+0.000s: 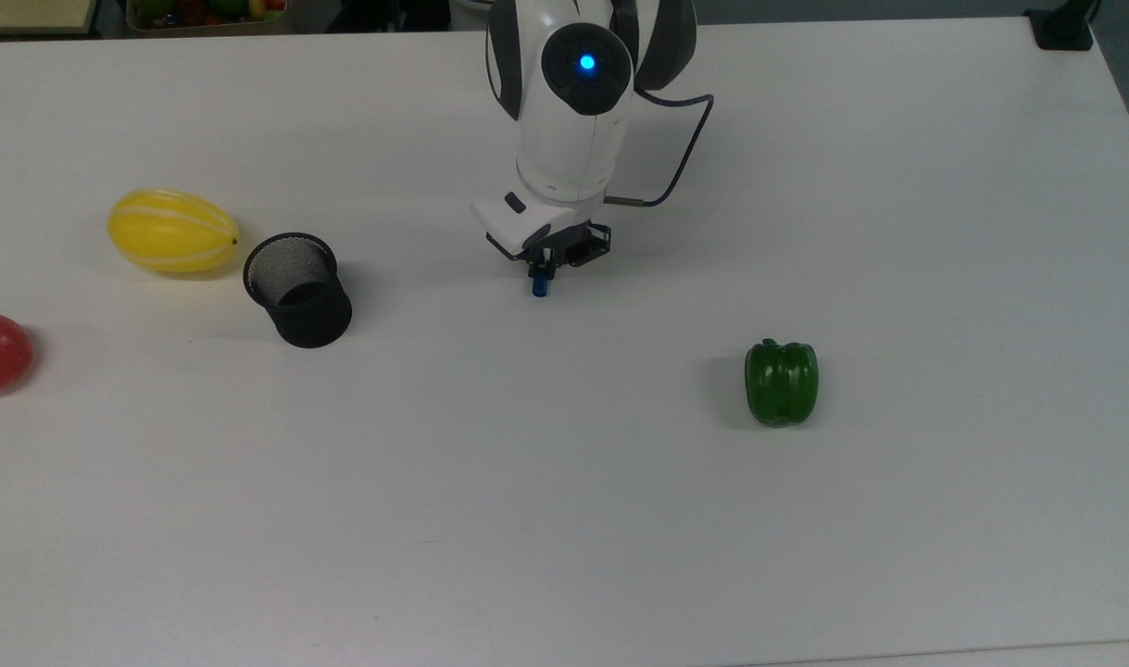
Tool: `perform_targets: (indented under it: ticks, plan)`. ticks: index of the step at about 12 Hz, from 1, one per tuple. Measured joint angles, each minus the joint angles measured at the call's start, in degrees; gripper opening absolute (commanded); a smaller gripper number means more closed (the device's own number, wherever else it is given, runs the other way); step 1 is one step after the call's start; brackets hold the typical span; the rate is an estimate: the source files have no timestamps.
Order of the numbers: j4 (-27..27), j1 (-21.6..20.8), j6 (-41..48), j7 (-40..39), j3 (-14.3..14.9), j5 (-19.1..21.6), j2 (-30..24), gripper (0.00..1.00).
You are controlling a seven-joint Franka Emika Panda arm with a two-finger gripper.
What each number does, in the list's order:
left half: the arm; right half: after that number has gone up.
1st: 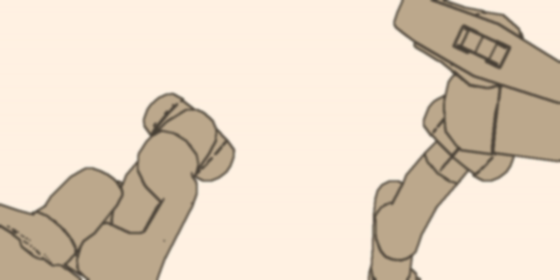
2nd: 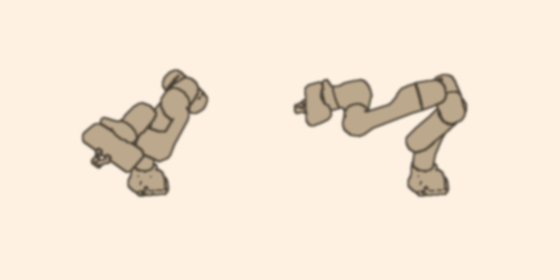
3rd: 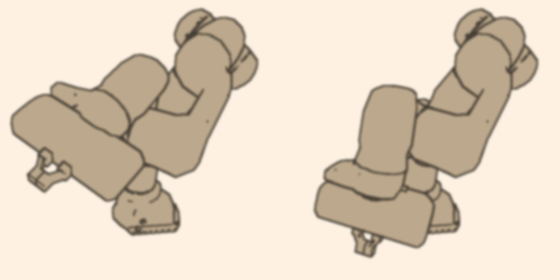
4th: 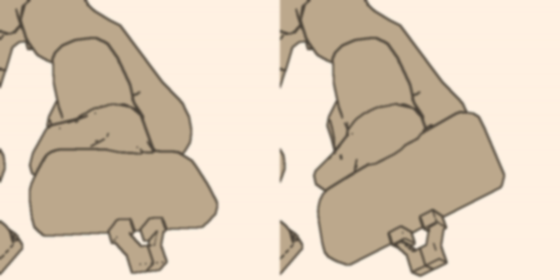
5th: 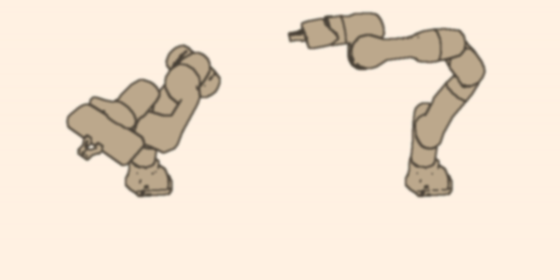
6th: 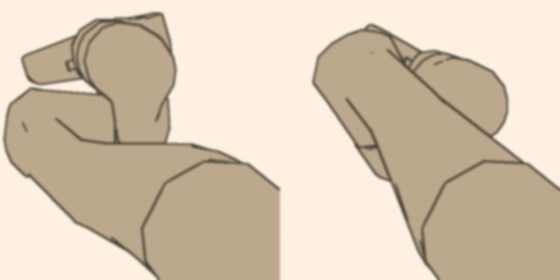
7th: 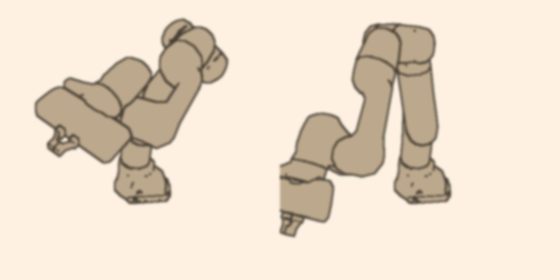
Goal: Place marker
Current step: 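Lift the marker up off the table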
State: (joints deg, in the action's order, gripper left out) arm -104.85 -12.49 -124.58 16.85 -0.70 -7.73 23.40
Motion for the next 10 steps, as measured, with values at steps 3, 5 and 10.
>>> perform_targets:
  ticks: [3, 5, 10]
  plan:
    - [0.05, -0.01, 0.0, 0.0, -0.11, 0.0, 0.01, 0.15]
    - [0.61, -0.01, 0.27, 0.02, -0.76, 0.0, -0.09, 0.15]
    - [8.24, -0.04, 10.23, 0.18, -1.42, 0.04, -2.81, 0.14]
